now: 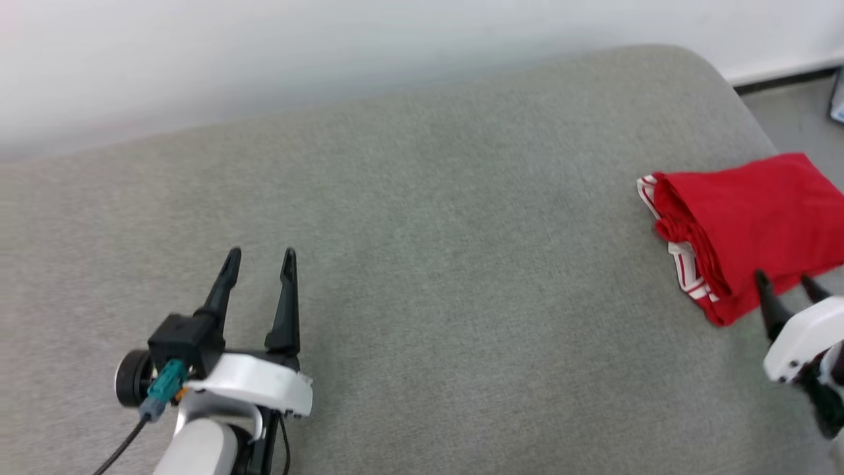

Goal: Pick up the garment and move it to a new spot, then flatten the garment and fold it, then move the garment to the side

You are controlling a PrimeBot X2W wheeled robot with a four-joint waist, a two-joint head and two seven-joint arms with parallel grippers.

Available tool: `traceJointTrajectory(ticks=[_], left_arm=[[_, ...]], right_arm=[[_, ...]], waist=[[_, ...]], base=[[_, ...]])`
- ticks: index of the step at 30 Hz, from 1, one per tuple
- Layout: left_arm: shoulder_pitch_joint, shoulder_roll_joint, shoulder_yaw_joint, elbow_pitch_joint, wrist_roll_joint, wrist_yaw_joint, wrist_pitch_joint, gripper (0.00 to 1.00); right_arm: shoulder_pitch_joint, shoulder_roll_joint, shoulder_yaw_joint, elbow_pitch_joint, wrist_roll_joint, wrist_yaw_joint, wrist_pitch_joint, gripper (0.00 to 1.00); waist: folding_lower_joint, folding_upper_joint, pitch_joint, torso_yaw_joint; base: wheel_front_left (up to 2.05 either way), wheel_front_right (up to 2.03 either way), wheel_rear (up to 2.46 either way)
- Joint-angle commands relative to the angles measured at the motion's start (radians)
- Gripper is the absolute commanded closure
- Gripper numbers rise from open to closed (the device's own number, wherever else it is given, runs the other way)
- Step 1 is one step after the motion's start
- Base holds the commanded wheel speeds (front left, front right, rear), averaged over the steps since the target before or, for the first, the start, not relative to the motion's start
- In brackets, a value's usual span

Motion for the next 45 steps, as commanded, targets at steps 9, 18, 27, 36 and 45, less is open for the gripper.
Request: traceJointTrajectory(ticks=[9, 18, 27, 36, 45], left_arm=[[0.07, -0.007, 0.013, 0.015, -0.028, 0.015, -0.012, 0.0], [0.125, 0.001, 0.044, 0.067, -0.026, 0.026, -0.027, 0.0], [0.18, 0.014, 0.062, 0.094, -0.014, 0.014, -0.032, 0.0], [0.191, 0.01, 0.067, 0.101, -0.007, 0.006, -0.034, 0.0], [0.191, 0.001, 0.072, 0.108, -0.007, 0.0, -0.035, 0.0]], right_arm=[[0.174, 0.087, 0.018, -0.26, -0.074, -0.001, -0.089, 0.0], [0.306, 0.19, -0.029, -0.499, -0.195, -0.001, -0.101, 0.0], [0.461, 0.273, -0.092, -0.723, -0.282, -0.001, -0.014, 0.0], [0.54, 0.302, -0.115, -0.844, -0.323, -0.001, 0.052, 0.0], [0.544, 0.308, -0.114, -0.874, -0.323, -0.001, 0.071, 0.0]], waist=[[0.0003, 0.0, -0.084, 0.12], [0.0003, 0.0, -0.157, 0.193], [0.0003, 0.0, -0.199, 0.216], [0.0003, 0.0, -0.202, 0.211], [0.0003, 0.0, -0.196, 0.208]], base=[[0.0, 0.0, 0.0], [0.0, 0.0, 0.0], [0.0, 0.0, 0.0], [0.0, 0.0, 0.0], [0.0, 0.0, 0.0]])
